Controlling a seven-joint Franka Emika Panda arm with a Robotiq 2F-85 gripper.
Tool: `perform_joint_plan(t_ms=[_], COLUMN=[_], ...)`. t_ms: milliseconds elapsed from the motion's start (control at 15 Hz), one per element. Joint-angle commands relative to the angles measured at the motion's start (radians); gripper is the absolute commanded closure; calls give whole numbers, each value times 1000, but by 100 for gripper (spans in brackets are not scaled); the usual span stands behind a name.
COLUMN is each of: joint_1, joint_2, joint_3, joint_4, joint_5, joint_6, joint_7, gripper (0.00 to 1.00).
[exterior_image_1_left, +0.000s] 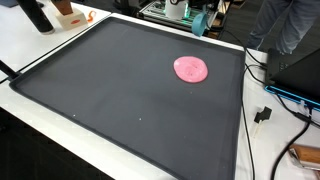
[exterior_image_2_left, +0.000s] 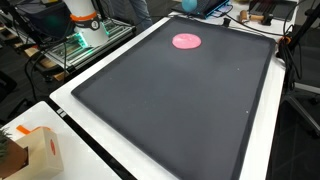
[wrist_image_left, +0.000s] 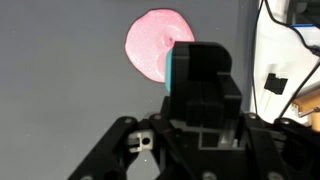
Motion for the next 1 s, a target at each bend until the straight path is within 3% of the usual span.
perform_joint_plan(t_ms=[0,267,333,867,933], joint_1=[11,19,18,20,20], joint_2=[-15,-25,-5,-9,-9], joint_3=[20,38,26,32,32], joint_4=[32,53,50,54,54], joint_5=[-73,-102,-70,-78,-78], joint_6=[-66,-108,-73,-82,-82], joint_7=[95,147,105,121,121], gripper=[74,74,49,49,74])
